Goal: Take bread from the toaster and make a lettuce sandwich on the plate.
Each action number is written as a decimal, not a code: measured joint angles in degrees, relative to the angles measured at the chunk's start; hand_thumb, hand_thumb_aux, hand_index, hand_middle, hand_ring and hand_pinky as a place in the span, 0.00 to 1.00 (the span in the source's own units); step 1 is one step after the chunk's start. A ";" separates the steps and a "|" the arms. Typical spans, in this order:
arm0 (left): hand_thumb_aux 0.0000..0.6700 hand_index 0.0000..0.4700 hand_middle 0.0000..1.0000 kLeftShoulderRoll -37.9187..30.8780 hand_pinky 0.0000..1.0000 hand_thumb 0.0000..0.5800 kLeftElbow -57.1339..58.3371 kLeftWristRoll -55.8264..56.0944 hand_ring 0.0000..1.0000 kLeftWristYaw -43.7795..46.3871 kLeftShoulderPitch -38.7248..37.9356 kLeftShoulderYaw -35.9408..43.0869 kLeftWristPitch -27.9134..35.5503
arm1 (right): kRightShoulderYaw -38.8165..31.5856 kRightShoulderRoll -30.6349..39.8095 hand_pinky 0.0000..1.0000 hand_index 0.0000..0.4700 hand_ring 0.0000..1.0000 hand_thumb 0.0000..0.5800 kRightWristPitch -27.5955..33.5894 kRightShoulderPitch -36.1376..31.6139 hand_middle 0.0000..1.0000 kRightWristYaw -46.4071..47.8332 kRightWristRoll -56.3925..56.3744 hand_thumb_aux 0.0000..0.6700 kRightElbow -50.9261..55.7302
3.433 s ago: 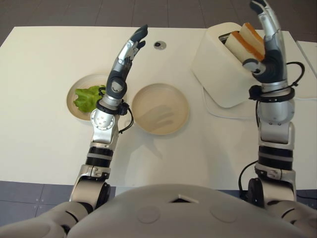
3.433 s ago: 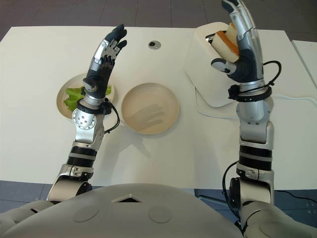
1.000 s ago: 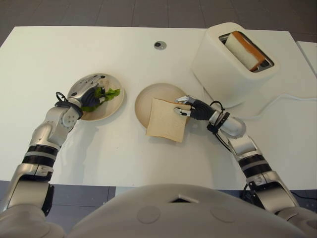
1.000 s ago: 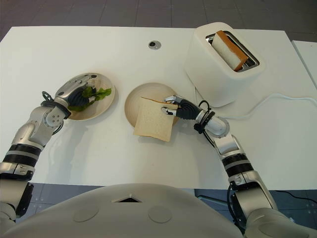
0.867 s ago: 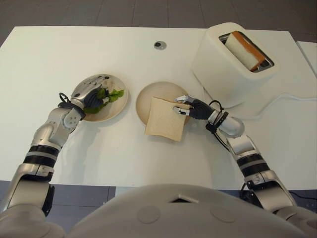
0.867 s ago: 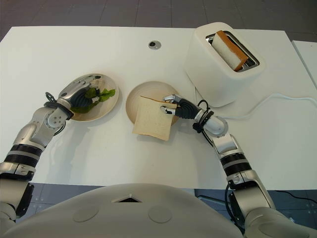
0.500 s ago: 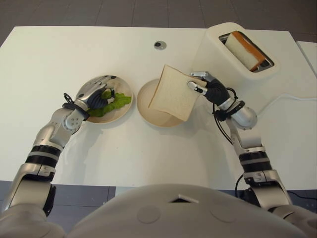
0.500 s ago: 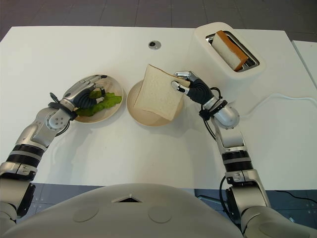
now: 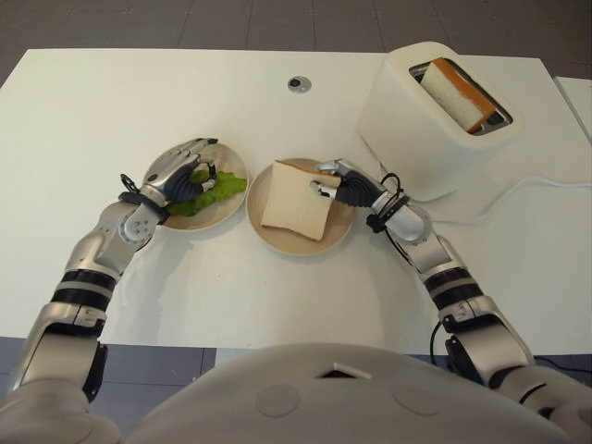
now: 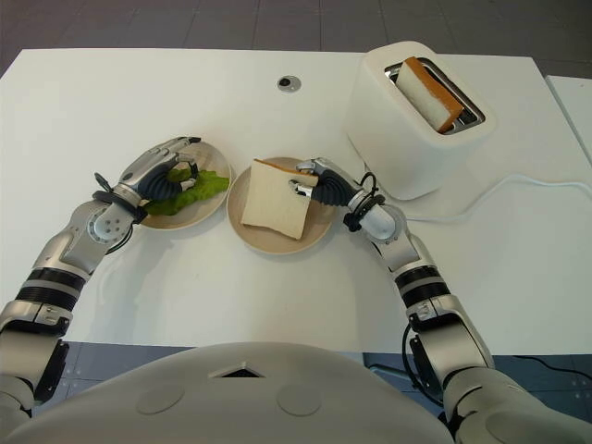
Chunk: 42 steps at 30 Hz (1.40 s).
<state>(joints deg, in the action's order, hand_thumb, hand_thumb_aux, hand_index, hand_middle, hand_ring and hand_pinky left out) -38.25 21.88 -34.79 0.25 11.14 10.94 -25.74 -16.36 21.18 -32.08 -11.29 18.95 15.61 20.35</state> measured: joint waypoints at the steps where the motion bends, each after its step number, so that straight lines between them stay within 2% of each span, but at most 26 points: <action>1: 1.00 1.00 0.00 0.06 0.00 1.00 0.00 0.00 0.00 -0.20 0.03 -0.01 -0.06 | 0.03 1.41 1.00 1.00 1.00 1.00 -0.15 1.00 1.00 2.09 -1.43 1.00 -1.69; 2: 1.00 1.00 0.00 0.08 0.00 1.00 0.00 0.00 0.00 -0.49 0.07 -0.02 -0.18 | 0.41 2.57 1.00 1.00 1.00 1.00 -0.05 1.79 1.00 3.27 -2.13 1.00 -2.81; 3: 1.00 1.00 0.00 0.08 0.00 1.00 0.00 0.00 0.00 -0.60 0.13 -0.02 -0.29 | 1.04 3.38 1.00 0.38 1.00 0.62 0.07 2.25 1.00 3.88 -2.19 0.38 -3.57; 4: 1.00 1.00 0.00 0.10 0.00 1.00 0.00 0.00 0.00 -0.70 0.18 -0.02 -0.37 | 1.43 3.99 0.98 0.00 0.98 0.00 0.37 2.45 0.98 4.03 -2.25 0.00 -4.10; 5: 1.00 1.00 0.00 0.11 0.00 1.00 0.00 -0.01 0.00 -0.86 0.24 -0.01 -0.50 | 2.41 4.92 0.74 0.00 0.74 0.00 0.87 2.74 0.74 4.04 -2.41 0.00 -4.92; 6: 1.00 1.00 0.00 0.12 0.00 1.00 0.00 -0.01 0.00 -0.98 0.27 -0.01 -0.58 | 3.40 5.39 0.36 0.00 0.36 0.00 1.35 2.98 0.36 4.04 -2.54 0.00 -5.66; 7: 1.00 1.00 0.00 0.13 0.00 1.00 0.00 -0.02 0.00 -1.01 0.36 0.00 -0.75 | 3.73 5.60 0.04 0.00 0.04 0.00 1.87 3.20 0.04 4.05 -2.95 0.00 -6.59; 8: 1.00 1.00 0.00 0.14 0.00 1.00 0.00 -0.03 0.00 -1.03 0.48 0.01 -0.96 | 4.07 5.46 0.00 0.00 0.00 0.00 2.19 3.44 0.00 4.03 -3.91 0.00 -7.45; 18: 1.00 1.00 0.00 0.16 0.00 1.00 0.05 -0.10 0.00 -1.25 1.15 0.14 -1.36 | 9.88 3.59 0.00 0.00 0.00 0.00 3.33 2.91 0.00 0.01 -6.68 0.00 -11.06; 27: 1.00 1.00 0.00 1.93 0.00 1.00 -6.17 6.70 0.00 0.65 0.77 -0.16 -6.81 | 12.58 1.98 0.00 0.00 0.00 0.00 3.29 1.38 0.00 -2.96 -7.16 0.00 -11.08; 33: 1.00 1.00 0.00 5.26 0.00 1.00 -11.57 11.37 0.00 3.72 -0.31 0.03 -8.88 | 13.77 1.17 0.00 0.00 0.00 0.00 3.27 1.40 0.00 -3.03 -8.88 0.00 -13.32; 42: 1.00 1.00 0.00 13.11 0.00 1.00 -13.46 9.04 0.00 5.82 -0.23 6.15 -9.22 | 15.09 1.02 0.00 0.00 0.00 0.00 4.25 1.93 0.00 -2.83 -11.18 0.00 -17.98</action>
<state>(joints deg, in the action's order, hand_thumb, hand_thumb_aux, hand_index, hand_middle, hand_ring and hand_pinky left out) -25.13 8.42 -25.75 6.07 10.91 17.09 -34.96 -1.27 22.21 -27.83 -9.36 16.12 4.43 2.38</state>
